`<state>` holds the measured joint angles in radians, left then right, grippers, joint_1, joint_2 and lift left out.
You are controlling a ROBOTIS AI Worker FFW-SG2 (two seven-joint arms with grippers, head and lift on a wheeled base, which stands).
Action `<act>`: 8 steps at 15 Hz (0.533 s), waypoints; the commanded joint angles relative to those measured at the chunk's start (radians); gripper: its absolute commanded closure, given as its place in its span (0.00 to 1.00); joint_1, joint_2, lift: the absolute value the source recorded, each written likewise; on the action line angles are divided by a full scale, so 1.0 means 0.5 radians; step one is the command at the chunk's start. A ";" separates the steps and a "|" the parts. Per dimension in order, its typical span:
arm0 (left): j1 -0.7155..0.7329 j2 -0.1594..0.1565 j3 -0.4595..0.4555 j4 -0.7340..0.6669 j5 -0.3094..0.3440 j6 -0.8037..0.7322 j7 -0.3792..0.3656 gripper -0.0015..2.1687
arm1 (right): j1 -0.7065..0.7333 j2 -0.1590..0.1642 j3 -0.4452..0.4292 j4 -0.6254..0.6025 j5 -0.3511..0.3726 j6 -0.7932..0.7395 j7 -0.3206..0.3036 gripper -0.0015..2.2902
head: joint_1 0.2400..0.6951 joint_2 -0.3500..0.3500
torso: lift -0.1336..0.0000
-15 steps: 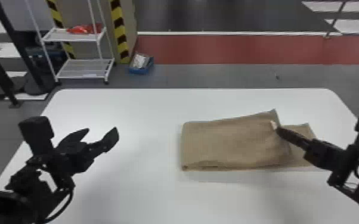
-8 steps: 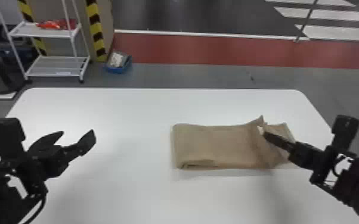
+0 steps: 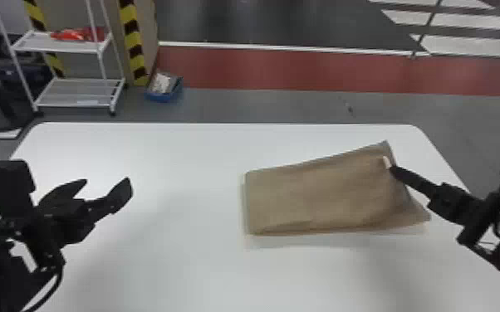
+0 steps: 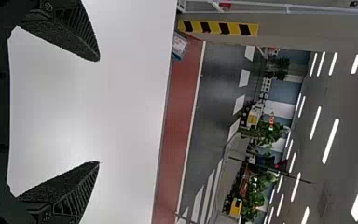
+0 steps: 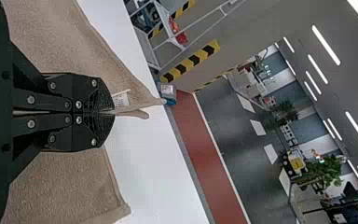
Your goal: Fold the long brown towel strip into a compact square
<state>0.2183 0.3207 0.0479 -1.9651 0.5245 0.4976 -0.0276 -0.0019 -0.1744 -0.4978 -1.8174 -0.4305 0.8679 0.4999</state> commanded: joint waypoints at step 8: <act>0.014 0.000 0.006 -0.003 -0.006 0.016 0.000 0.05 | -0.036 -0.016 0.078 0.193 0.162 -0.031 0.080 0.62 | 1.00 0.34 | 0.07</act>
<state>0.2232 0.3205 0.0514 -1.9649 0.5209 0.5023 -0.0276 -0.0305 -0.1874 -0.4472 -1.6936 -0.3385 0.8489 0.5387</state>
